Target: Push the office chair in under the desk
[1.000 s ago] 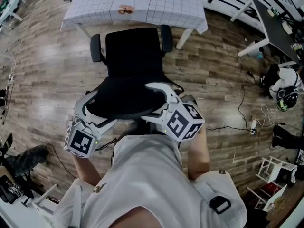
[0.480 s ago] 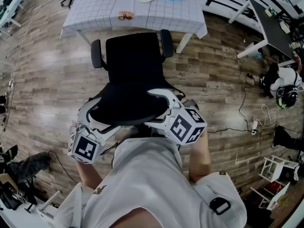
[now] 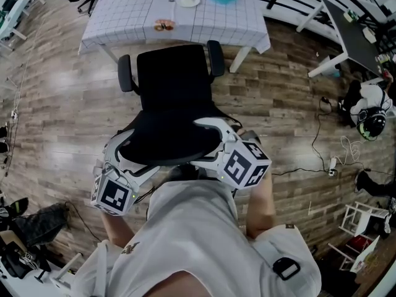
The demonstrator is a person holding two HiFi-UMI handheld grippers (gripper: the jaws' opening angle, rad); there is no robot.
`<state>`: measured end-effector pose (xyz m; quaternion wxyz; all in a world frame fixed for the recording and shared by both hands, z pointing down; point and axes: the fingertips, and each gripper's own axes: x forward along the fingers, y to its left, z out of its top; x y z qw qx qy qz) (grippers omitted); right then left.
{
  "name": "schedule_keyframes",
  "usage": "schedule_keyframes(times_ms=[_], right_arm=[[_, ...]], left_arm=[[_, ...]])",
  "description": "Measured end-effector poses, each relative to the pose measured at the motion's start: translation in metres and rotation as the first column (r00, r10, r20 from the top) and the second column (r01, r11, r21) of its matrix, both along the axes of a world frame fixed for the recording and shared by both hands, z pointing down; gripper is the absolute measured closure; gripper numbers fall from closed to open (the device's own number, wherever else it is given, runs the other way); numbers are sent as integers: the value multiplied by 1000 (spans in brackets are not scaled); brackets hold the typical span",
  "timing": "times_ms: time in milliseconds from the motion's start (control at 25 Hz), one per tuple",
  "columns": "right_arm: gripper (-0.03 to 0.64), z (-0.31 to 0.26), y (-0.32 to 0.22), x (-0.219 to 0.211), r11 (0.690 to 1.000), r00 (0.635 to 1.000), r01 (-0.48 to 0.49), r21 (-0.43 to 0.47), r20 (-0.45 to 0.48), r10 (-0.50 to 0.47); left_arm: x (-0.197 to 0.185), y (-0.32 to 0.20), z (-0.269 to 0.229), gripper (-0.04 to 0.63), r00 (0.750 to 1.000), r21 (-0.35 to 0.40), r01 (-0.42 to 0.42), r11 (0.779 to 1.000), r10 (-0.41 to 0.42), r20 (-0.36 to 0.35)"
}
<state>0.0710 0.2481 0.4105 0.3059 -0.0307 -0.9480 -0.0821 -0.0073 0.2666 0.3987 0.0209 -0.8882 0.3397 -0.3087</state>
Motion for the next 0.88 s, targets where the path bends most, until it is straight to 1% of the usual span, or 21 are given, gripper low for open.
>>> schedule_keyframes(times_ms=[120, 360, 520, 760, 880], right_arm=[[206, 1, -4, -4, 1000, 1000, -3, -7, -10, 3], [204, 2, -11, -15, 999, 999, -31, -13, -14, 31], [204, 1, -19, -26, 999, 999, -39, -9, -20, 38], [204, 5, -35, -31, 999, 997, -51, -14, -62, 51], [204, 5, -44, -34, 998, 996, -55, -19, -75, 54]], left_arm=[[-4, -5, 0, 158, 1000, 15, -8, 1000, 8, -7], [-15, -12, 1, 155, 1000, 1, -31, 1000, 31, -2], [-26, -21, 0, 154, 999, 8, -36, 999, 36, 2], [-31, -39, 1, 153, 999, 38, -41, 998, 41, 2], [-35, -49, 0, 149, 999, 35, -39, 999, 39, 2]])
